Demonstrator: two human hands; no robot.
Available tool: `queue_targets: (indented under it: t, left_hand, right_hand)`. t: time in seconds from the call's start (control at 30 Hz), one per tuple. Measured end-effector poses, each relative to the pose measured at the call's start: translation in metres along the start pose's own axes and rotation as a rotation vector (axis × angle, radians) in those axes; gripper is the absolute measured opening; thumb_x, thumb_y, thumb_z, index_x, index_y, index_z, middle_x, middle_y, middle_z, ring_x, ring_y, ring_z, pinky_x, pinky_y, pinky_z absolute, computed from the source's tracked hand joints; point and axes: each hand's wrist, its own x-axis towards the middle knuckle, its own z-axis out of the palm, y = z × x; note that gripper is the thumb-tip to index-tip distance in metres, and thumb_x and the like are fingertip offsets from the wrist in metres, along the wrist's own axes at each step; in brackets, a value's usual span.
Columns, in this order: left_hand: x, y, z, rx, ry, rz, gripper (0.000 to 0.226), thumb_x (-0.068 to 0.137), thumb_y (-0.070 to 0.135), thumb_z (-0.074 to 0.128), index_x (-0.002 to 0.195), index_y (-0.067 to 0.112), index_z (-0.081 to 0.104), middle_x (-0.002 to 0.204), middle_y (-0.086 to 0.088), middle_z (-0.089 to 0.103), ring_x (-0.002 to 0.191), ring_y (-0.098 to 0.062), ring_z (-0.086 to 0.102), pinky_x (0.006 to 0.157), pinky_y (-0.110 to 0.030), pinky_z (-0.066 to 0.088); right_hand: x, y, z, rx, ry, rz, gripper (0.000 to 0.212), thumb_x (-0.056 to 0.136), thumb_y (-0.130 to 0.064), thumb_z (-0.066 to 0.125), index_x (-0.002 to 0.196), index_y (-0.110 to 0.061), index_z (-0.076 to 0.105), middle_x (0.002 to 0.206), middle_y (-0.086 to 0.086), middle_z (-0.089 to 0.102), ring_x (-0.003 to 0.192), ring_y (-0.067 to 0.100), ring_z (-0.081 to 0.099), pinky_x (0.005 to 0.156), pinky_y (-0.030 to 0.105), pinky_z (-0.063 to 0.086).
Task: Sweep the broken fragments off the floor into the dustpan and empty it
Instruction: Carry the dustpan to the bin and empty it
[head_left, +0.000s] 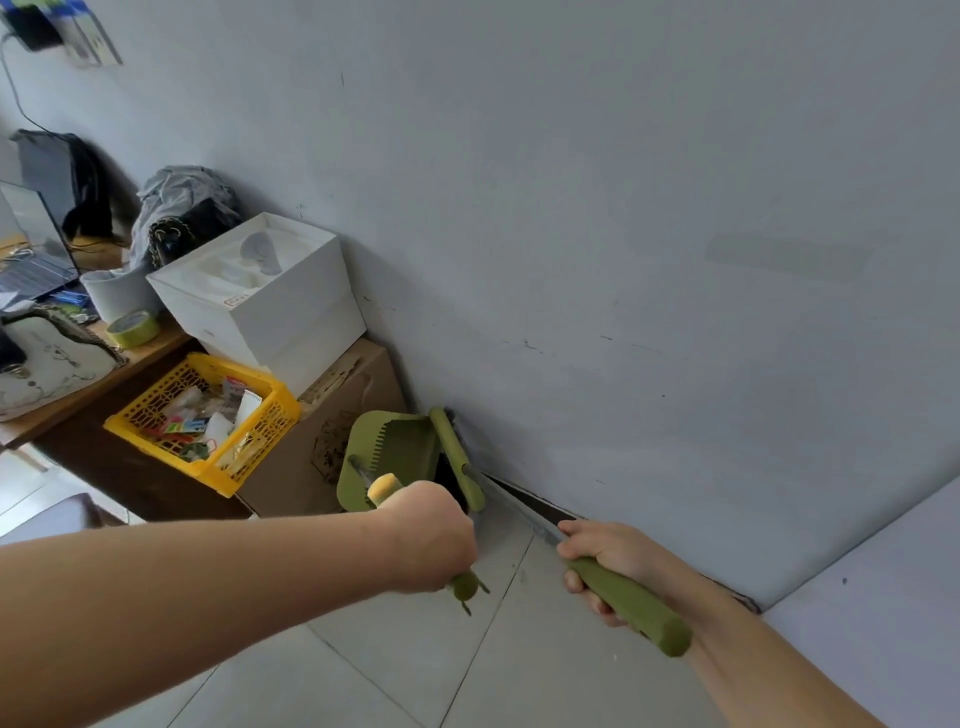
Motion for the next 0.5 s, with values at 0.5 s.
queue_targets:
  t: [0.5]
  left_hand:
    - [-0.013,-0.027,-0.004,-0.039,0.122,-0.103,0.024,0.093,0.028,0.051,0.086,0.012,0.067,0.06,0.001,0.049,0.062,-0.023,0.054,0.059,-0.029,0.047]
  right_hand:
    - [-0.017,-0.022,0.008,-0.033,-0.031,0.061,0.018,0.096,-0.012,0.044,0.111,-0.02,0.052,0.06,0.008,0.05,0.032,0.011,0.042,0.029,0.013,0.028]
